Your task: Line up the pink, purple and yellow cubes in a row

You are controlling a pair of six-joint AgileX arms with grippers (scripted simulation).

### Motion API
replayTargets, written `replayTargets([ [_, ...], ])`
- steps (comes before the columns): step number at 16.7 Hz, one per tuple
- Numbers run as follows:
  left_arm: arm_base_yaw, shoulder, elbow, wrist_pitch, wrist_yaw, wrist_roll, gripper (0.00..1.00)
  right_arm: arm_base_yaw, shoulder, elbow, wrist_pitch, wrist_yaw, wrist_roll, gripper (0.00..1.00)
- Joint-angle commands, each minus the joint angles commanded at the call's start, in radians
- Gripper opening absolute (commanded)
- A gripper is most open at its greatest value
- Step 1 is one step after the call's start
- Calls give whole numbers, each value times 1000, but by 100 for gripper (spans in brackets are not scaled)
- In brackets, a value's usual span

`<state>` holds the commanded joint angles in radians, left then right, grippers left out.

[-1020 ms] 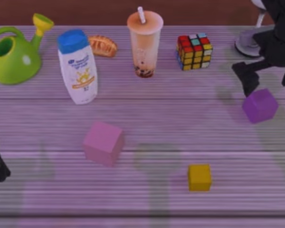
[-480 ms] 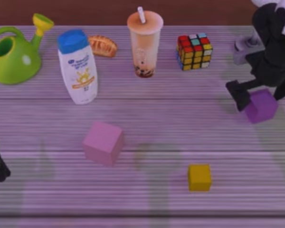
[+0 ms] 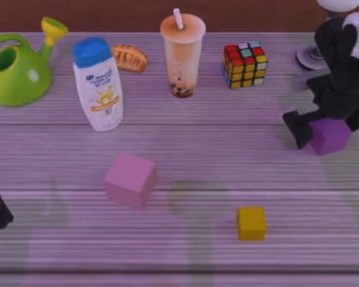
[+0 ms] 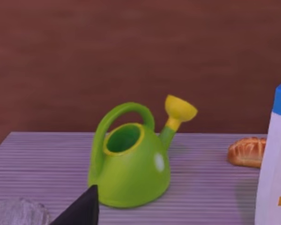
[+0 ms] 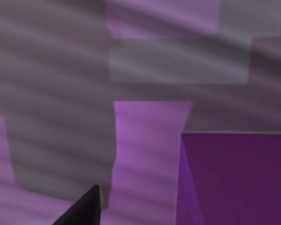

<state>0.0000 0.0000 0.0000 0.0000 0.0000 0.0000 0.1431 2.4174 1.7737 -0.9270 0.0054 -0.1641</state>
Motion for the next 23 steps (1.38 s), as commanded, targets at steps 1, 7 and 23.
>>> replayTargets([
  [1, 0, 0, 0, 0, 0, 0, 100, 0, 0, 0, 0, 0, 0, 85],
  [7, 0, 0, 0, 0, 0, 0, 100, 0, 0, 0, 0, 0, 0, 40],
  [23, 0, 0, 0, 0, 0, 0, 100, 0, -25, 15, -23, -4, 4, 0],
])
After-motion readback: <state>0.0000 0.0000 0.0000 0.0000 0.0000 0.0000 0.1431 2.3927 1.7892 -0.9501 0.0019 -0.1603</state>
